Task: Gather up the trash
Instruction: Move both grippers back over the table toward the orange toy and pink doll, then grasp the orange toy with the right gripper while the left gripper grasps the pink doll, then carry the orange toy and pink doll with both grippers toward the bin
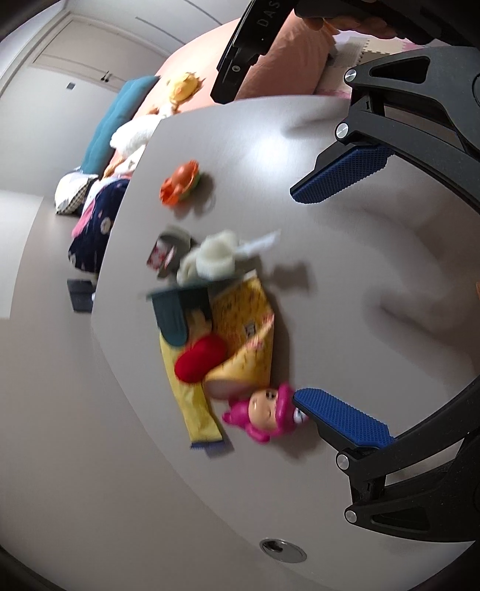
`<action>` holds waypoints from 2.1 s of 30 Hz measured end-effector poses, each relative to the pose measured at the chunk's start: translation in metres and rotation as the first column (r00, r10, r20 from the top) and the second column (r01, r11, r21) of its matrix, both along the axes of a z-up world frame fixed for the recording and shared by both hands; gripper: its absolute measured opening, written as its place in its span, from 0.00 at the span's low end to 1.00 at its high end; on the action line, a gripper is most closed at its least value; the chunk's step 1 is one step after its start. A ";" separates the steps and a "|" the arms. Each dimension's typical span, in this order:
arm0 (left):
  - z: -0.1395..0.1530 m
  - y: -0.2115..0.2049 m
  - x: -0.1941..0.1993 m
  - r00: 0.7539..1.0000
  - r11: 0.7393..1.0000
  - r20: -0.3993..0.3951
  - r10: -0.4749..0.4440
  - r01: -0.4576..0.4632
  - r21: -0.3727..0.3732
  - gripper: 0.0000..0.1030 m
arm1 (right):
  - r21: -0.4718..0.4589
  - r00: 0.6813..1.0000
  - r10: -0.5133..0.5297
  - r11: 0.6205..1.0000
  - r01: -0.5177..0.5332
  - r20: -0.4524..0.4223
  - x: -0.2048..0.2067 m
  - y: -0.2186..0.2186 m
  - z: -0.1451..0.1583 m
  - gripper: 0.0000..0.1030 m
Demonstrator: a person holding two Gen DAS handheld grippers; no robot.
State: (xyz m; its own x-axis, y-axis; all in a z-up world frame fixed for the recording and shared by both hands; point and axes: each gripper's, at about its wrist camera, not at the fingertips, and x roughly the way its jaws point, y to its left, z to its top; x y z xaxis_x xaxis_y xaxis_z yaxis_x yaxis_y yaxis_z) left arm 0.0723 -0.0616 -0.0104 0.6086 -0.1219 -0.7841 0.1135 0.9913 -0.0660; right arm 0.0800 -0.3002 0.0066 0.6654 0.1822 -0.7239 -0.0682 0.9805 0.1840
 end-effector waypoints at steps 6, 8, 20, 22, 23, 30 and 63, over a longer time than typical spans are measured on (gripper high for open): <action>-0.003 0.029 0.005 0.998 0.998 0.010 0.058 -0.058 -0.002 0.94 | -0.010 1.000 0.011 1.000 -0.011 -0.023 0.024 0.010 -0.008 0.75; -0.005 0.038 0.008 0.997 0.997 0.010 0.078 -0.078 -0.004 0.91 | -0.011 1.000 0.012 1.000 -0.013 -0.029 0.031 0.012 -0.010 0.75; -0.027 0.070 0.028 0.991 0.992 -0.051 0.121 -0.122 -0.015 0.53 | -0.048 0.998 0.017 0.999 -0.020 -0.061 0.072 0.028 -0.024 0.75; -0.029 0.072 0.031 0.991 0.992 -0.054 0.120 -0.121 -0.020 0.50 | -0.055 0.998 0.016 0.998 -0.020 -0.068 0.079 0.030 -0.027 0.75; -0.030 0.073 0.031 0.991 0.993 -0.053 0.119 -0.120 -0.019 0.48 | -0.062 0.997 0.016 0.998 -0.021 -0.074 0.083 0.031 -0.028 0.75; -0.036 0.077 0.042 0.992 0.994 -0.062 0.112 -0.113 -0.007 0.48 | -0.090 0.995 0.011 0.996 -0.020 -0.099 0.113 0.037 -0.039 0.75; -0.012 0.071 0.007 0.993 0.992 -0.002 0.122 -0.122 -0.005 0.42 | -0.086 0.998 0.031 0.996 -0.036 -0.060 0.073 0.021 -0.018 0.48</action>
